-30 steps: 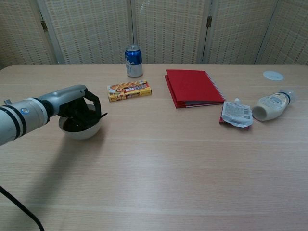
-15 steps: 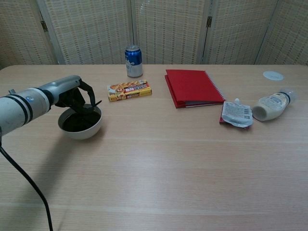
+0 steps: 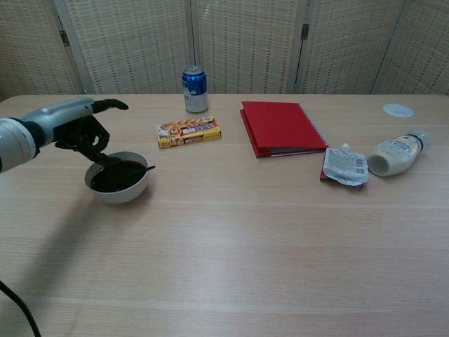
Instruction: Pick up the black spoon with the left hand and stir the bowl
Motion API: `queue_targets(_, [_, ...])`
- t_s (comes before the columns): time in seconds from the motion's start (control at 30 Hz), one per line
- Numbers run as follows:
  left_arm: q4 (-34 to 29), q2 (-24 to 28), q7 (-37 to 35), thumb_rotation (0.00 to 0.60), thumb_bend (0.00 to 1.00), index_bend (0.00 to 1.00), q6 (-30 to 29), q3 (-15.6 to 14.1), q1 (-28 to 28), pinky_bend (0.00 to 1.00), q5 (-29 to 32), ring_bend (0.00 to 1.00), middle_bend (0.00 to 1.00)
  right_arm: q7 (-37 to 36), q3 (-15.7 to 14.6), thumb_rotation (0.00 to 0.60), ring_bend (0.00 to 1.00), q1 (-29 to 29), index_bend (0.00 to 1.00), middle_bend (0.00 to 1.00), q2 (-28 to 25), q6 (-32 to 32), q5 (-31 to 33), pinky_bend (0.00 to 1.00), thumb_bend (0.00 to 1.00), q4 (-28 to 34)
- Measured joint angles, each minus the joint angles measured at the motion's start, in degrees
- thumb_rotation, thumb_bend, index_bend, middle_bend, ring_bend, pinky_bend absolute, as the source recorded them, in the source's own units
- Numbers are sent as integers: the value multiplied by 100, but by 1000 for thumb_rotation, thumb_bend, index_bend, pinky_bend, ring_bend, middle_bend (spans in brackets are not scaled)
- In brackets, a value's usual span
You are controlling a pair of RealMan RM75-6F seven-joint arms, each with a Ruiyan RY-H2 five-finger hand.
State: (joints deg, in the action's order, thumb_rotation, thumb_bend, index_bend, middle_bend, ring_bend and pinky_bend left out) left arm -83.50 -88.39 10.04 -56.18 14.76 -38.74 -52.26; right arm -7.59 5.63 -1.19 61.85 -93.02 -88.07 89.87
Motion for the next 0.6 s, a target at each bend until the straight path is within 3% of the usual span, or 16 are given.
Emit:
queue_targets(0.07, [-132,150,-67,600,251,49,-138,6,94,800,-93,565,509,5,7,600,147,17,0,110,-27,18,-2,76,137,19])
queue_targets(0.17, [-279,357,-123,600,250,123,-456,3,269,690,-247,484,455,-29,9,600,147,52,0,110,-76,100,13,76,137,40])
queue_targets(0.4, [-430,805,-13,600,250,157,-1559,-218,905,484,-781,377,415,-461,-91,600,147,248,0,110,-257,455,-170,76,161,-46])
queue_targets(0.6, [-544,1106,38,600,250,168,-2399,-568,1596,394,-1241,342,383,-508,-180,600,128,407,0,106,-255,612,-359,76,160,-202])
